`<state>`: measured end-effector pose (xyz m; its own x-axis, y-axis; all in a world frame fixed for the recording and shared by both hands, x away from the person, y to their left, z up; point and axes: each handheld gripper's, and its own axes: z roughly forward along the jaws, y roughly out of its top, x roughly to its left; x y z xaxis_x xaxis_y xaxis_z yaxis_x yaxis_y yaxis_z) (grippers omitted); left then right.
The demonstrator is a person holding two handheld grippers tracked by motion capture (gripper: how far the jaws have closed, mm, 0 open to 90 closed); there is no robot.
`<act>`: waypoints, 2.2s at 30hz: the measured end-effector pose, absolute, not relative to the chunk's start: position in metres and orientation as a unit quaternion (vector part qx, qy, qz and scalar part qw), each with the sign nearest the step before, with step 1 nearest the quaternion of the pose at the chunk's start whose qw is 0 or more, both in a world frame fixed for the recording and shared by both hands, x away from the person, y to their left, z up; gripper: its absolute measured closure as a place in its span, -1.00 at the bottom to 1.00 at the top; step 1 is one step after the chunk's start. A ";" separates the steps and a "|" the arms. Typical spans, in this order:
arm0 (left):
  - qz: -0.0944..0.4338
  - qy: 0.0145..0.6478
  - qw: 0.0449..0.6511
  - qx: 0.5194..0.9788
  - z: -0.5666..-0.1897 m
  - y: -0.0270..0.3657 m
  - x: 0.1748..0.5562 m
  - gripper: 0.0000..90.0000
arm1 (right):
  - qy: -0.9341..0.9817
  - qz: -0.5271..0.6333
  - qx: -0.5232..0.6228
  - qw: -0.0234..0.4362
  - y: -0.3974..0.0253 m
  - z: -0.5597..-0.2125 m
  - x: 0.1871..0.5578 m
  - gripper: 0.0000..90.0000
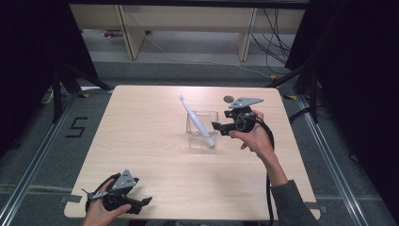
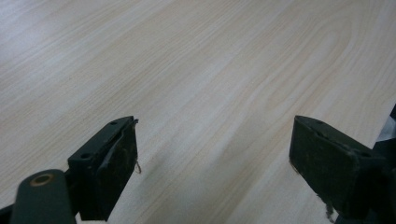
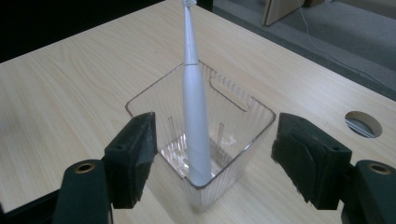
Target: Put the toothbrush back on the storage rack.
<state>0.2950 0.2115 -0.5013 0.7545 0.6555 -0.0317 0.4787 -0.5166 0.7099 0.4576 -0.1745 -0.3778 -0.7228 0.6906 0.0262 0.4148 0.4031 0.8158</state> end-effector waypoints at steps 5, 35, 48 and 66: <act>0.122 0.329 0.365 0.862 -0.501 0.213 0.295 -0.67 | 0.823 0.433 0.328 0.169 -0.174 -0.379 0.455 -0.33; 0.120 0.333 0.371 0.859 -0.501 0.211 0.294 -0.67 | 0.827 0.422 0.334 0.161 -0.193 -0.405 0.422 -0.44; 0.121 0.328 0.367 0.862 -0.501 0.211 0.294 -0.67 | 0.828 0.424 0.326 0.165 -0.196 -0.415 0.419 -0.46; 0.123 0.326 0.365 0.864 -0.500 0.211 0.294 -0.67 | 0.834 0.416 0.326 0.156 -0.196 -0.429 0.406 -0.48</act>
